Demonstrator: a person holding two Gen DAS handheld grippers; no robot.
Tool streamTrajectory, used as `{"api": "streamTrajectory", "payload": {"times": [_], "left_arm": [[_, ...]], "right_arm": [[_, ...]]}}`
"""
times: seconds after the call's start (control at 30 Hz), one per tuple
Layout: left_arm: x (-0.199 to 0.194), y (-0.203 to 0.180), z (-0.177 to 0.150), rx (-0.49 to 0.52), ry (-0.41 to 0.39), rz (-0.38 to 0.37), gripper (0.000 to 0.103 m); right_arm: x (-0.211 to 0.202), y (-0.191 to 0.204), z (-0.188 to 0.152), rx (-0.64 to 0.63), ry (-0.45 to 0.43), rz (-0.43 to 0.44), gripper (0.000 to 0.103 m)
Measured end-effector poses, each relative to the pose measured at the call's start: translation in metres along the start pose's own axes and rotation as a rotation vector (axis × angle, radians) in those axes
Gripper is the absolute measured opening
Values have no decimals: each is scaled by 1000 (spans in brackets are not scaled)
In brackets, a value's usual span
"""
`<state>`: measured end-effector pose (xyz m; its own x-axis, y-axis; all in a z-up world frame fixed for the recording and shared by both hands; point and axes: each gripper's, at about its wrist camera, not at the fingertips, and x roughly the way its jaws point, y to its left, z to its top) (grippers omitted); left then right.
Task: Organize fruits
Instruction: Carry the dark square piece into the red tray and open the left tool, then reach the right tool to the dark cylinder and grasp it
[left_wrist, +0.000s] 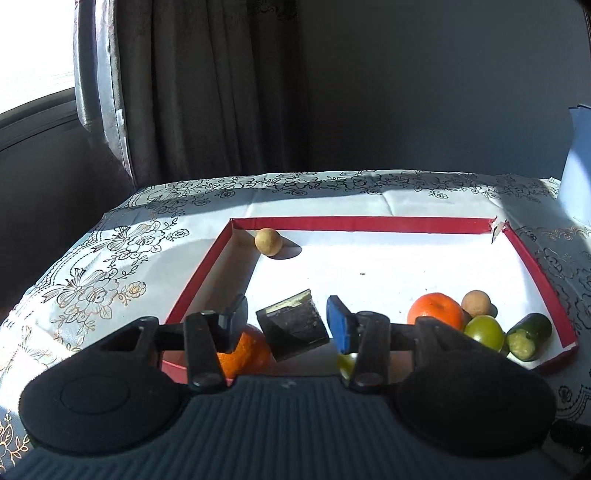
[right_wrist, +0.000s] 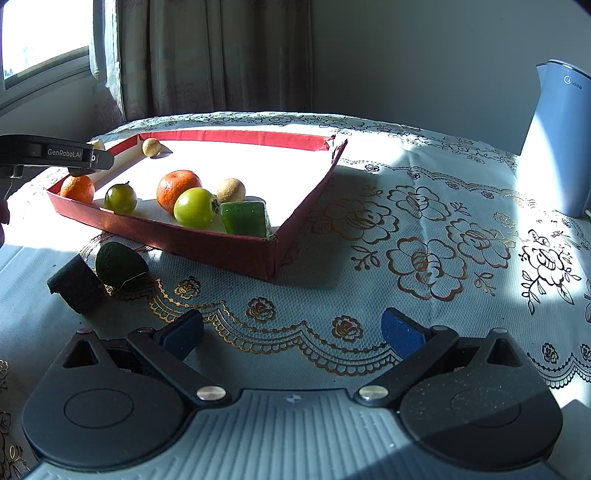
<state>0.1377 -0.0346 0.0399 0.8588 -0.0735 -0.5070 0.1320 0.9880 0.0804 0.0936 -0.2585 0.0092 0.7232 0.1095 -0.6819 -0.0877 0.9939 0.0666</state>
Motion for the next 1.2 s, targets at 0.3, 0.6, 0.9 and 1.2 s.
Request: {"api": "streamTrajectory", "payload": {"times": [0.3,0.6,0.9,1.2], "left_arm": [[-27,3,-10,-13,-37,16,96],[-62,20,-40,-47,12,58,103],[-68,45,-69,-97,55,83,103],[-70,52,-77,-118,54,66,103]], "right_arm": [[0,0,0,0,0,0,103],[-5,-2,-1,17,-36,8,103],[-30,24,-8,-58,-150,68,103],[-45,75,-15,-168,-175,226,102]]}}
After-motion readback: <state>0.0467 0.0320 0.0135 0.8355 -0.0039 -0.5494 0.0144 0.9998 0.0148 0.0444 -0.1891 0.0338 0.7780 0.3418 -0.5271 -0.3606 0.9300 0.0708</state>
